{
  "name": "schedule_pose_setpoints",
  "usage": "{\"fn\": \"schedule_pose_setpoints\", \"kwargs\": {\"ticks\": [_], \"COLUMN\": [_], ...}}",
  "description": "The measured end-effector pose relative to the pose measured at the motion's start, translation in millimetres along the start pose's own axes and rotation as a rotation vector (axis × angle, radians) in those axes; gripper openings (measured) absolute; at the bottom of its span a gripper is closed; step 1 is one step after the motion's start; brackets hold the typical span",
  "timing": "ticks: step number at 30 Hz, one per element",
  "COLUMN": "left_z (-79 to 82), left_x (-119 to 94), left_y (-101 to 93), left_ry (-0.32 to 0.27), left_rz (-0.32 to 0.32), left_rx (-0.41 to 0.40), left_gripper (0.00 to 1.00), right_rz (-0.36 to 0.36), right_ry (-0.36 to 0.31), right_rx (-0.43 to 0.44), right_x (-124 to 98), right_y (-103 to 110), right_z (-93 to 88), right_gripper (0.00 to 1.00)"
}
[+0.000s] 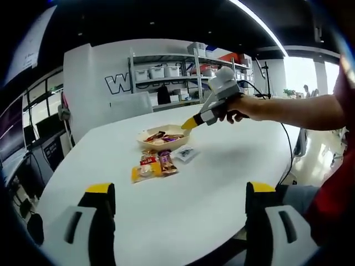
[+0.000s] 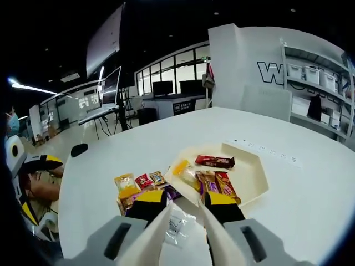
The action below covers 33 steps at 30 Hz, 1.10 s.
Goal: Place the target food into the container with the food tongs after gripping and lifting it, then release it inside without dropping or visibly crushing the food.
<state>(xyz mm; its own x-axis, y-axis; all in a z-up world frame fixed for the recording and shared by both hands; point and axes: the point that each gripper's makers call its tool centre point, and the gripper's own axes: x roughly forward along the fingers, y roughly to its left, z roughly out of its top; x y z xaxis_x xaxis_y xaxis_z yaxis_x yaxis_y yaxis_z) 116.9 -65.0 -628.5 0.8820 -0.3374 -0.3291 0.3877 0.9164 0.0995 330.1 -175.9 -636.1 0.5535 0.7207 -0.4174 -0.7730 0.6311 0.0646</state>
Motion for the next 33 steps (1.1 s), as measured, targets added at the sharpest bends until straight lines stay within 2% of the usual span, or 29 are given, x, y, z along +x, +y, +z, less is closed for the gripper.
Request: {"fn": "schedule_pose_setpoints", "kwargs": {"ticks": [11,20,33], "left_z": [2.0,-2.5,-2.8], "left_x": [0,0,1], "left_y": [-0.6,-0.9,-0.2], "left_ry": [-0.003,0.005,0.011], "left_rz": [-0.002,-0.004,-0.005], "left_rx": [0.007,0.002,0.009], "left_gripper": [0.95,0.94,0.93], "right_rz": [-0.001,0.002,-0.002], "right_ry": [0.02,0.044,0.077], "right_rx": [-0.006,-0.002,-0.036], "right_x": [3,7,11], "right_y": [3,5,5], "right_z": [-10.8,-23.6,-36.0], "right_gripper": [0.22,0.22,0.22]}}
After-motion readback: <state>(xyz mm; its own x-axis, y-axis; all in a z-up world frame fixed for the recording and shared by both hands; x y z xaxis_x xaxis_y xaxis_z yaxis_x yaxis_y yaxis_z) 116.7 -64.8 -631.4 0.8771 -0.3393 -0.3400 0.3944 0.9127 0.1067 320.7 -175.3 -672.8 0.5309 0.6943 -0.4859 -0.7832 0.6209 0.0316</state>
